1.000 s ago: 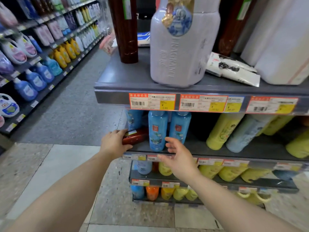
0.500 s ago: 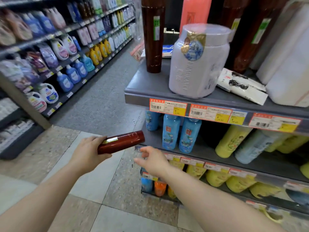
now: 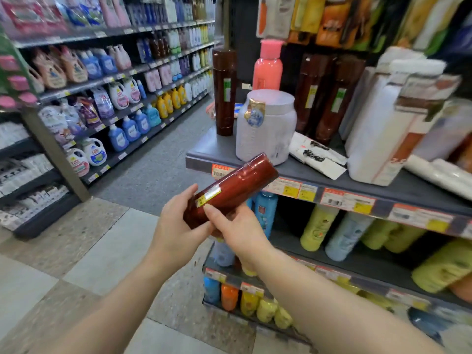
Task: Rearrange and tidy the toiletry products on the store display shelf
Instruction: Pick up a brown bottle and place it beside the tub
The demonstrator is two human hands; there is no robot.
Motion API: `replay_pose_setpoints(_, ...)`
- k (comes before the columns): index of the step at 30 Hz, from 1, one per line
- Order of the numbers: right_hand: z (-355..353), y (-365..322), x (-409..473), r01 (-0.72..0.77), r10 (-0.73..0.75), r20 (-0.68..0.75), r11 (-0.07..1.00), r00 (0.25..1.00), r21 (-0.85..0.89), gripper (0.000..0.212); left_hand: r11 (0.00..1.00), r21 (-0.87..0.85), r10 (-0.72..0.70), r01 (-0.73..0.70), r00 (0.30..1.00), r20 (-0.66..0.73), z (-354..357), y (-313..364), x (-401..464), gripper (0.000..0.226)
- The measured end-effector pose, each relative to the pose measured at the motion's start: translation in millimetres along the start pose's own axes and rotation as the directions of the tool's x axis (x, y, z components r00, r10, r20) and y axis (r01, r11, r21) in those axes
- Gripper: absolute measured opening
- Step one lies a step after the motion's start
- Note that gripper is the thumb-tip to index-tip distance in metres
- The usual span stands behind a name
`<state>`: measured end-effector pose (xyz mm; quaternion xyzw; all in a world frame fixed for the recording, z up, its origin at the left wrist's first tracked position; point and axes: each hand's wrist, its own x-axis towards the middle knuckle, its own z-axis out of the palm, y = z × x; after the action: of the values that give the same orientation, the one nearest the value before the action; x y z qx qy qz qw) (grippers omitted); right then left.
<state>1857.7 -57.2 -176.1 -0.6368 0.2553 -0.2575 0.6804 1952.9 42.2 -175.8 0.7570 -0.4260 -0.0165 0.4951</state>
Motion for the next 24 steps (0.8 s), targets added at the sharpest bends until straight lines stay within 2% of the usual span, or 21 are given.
replay_pose_setpoints(4,-56,-39,-20,0.104,-0.100,-0.119,0.994,0.988,0.021,0.039,0.976,-0.058,0.214,-0.211,0.975,0.060,26,61,8,0.069)
replay_pose_setpoints(8,-119,-72,-45,0.163,-0.181,-0.214,0.982,0.960,-0.097,0.021,0.953,-0.103,0.296,-0.284,0.947,0.128,61,103,26,0.069)
replay_pose_setpoints(11,-172,-95,-66,0.161,-0.220,-0.271,0.961,0.937,-0.225,0.022,0.916,-0.188,0.378,-0.354,0.918,0.116,100,149,30,0.059)
replay_pose_setpoints(15,-234,-112,-92,0.149,-0.256,-0.347,0.940,0.902,-0.306,0.034,0.887,-0.323,0.387,-0.331,0.913,0.127,160,198,19,0.047)
replay_pose_setpoints(18,-270,-117,-101,0.144,-0.316,-0.392,0.901,0.864,-0.409,0.024,0.885,-0.389,0.343,-0.257,0.924,0.170,200,223,15,0.044)
replay_pose_setpoints(21,-298,-125,-100,0.136,-0.395,-0.462,0.856,0.794,-0.499,0.032,0.880,-0.412,0.334,-0.236,0.925,0.183,227,247,20,0.035)
replay_pose_setpoints(24,-320,-137,-88,0.117,-0.439,-0.492,0.823,0.751,-0.555,0.038,0.880,-0.417,0.326,-0.228,0.928,0.181,238,259,30,0.044)
